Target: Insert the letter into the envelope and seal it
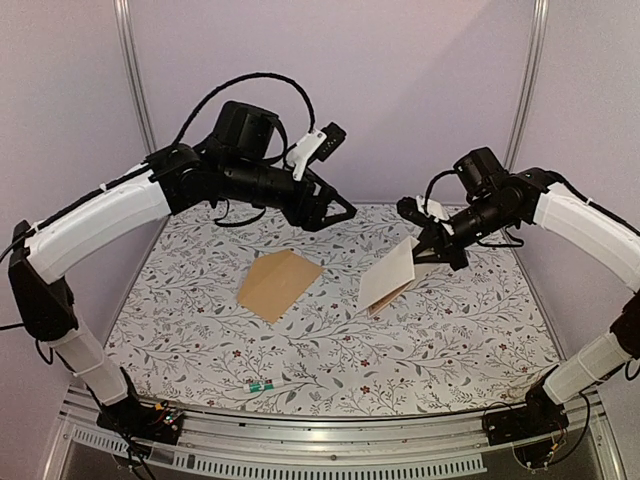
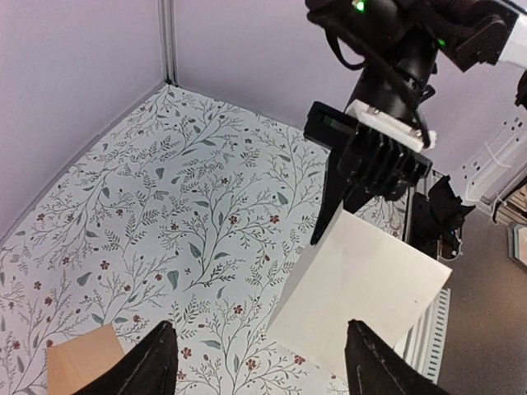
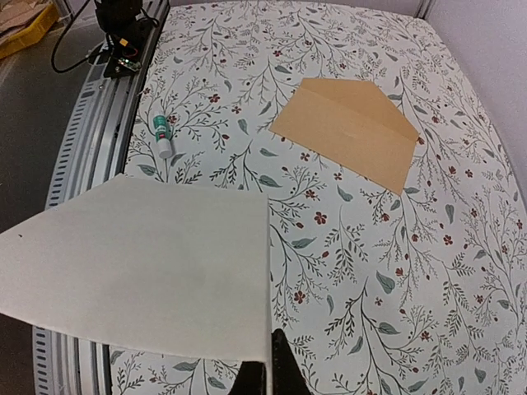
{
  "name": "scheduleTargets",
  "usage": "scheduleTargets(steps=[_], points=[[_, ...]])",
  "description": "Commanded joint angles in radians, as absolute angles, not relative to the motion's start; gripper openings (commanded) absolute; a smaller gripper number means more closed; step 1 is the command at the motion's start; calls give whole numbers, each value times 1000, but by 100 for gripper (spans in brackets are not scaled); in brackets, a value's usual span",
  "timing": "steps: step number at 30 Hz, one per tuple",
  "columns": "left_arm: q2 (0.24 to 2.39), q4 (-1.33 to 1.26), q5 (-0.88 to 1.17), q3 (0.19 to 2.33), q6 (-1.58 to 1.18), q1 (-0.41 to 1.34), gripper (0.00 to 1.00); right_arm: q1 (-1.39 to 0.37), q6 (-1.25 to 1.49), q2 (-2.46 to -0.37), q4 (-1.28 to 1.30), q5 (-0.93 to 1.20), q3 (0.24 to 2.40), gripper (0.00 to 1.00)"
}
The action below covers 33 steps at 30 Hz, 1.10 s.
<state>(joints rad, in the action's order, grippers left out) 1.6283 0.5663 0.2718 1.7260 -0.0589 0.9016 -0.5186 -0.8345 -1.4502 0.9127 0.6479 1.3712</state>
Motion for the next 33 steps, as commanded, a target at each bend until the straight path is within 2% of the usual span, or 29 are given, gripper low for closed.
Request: scheduleTargets(steps=[1,13,22,33], points=[[1722,589,373,1740,40,960,69,-563,-850,-1426,949,699,1436,0],[1821,468,500,1743,37,1004,69,-602,-848,-1430,1003,755,1505,1],[1872,486,591,1796,50,1002,51,-603,-843,-1434,1009,770,1527,1],[1867,453,719,1779,18,964,13,-603,-804,-1430,989,760,1540,0]])
